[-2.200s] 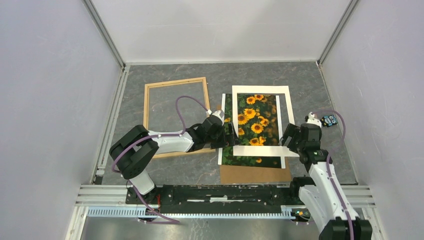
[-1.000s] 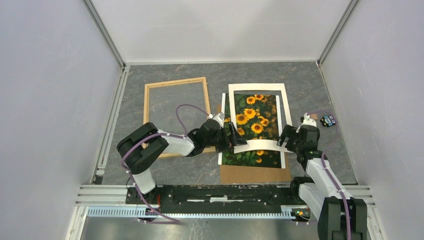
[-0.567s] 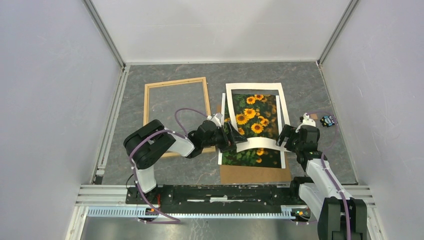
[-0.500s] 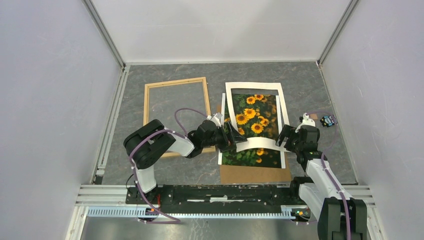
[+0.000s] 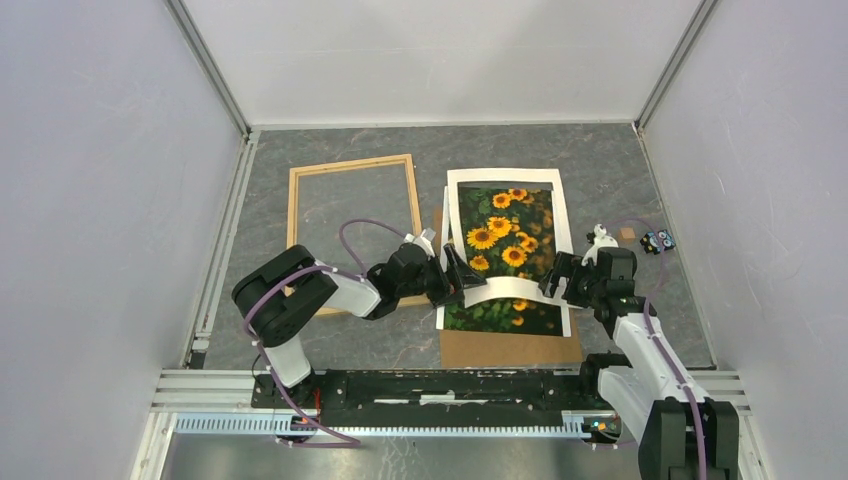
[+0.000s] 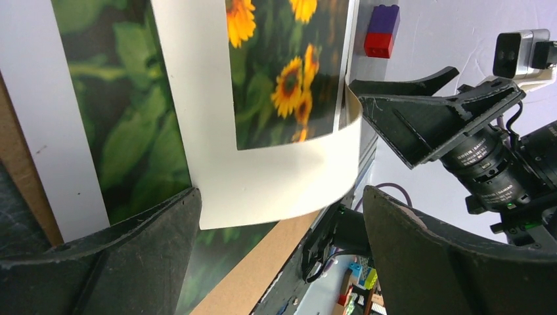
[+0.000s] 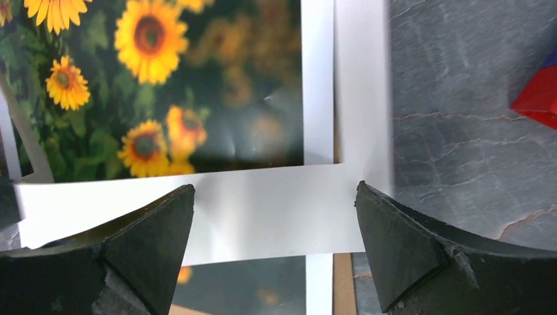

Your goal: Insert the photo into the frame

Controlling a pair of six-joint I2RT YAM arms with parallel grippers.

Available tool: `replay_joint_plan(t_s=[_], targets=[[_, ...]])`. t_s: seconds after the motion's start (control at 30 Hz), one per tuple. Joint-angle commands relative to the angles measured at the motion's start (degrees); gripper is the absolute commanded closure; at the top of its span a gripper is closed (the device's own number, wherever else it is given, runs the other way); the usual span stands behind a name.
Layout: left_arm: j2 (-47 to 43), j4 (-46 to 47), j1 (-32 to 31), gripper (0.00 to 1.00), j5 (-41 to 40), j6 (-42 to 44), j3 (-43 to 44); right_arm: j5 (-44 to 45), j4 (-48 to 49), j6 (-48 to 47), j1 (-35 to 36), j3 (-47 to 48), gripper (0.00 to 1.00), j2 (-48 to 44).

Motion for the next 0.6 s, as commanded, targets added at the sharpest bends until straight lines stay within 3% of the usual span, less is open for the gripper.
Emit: replay_joint_plan(t_s=[0.0,0.37,0.57], targets=[[1.91,-1.04,0.04,0.0,-1.15,0.62,-2.13,0.01,-9.48,2.27,2.83,5.02,0.02,-0.18],[1.35,0.83,-0.03,0.0,-1.1,0.81,-3.5,19.44,-21.74,25.0,3.72,11.04,0.02,-2.84],[-2.26,-5.96,-0.11,0.0,-1.57,6.29,-1.17,25.34,-24.66,31.61,3.76,14.76,0.02,2.53]])
